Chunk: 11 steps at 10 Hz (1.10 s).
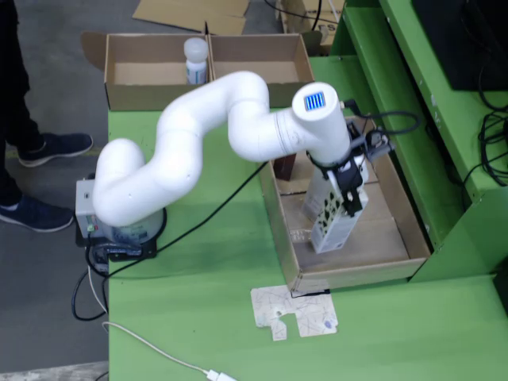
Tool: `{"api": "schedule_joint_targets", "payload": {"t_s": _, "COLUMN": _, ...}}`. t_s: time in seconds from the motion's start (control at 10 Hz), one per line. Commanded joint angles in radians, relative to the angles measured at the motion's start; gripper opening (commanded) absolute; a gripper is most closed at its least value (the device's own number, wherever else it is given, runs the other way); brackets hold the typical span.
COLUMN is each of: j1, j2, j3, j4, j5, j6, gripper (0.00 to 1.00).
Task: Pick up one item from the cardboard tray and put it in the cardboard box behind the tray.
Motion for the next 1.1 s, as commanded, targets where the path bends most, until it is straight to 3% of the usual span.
{"api": "schedule_joint_targets", "payload": {"t_s": 0.0, "j1": 0.023, "j2": 0.359, "j3": -0.497, "j4": 0.237, "j5": -0.022, "j6": 0.024, "gripper": 0.00}}
{"api": "schedule_joint_targets", "payload": {"t_s": 0.3, "j1": 0.041, "j2": 0.474, "j3": -0.630, "j4": 0.285, "j5": -0.037, "j6": 0.030, "gripper": 0.00}}
{"api": "schedule_joint_targets", "payload": {"t_s": 1.0, "j1": 0.057, "j2": 0.484, "j3": -0.438, "j4": 0.068, "j5": -0.062, "j6": 0.036, "gripper": 0.00}}
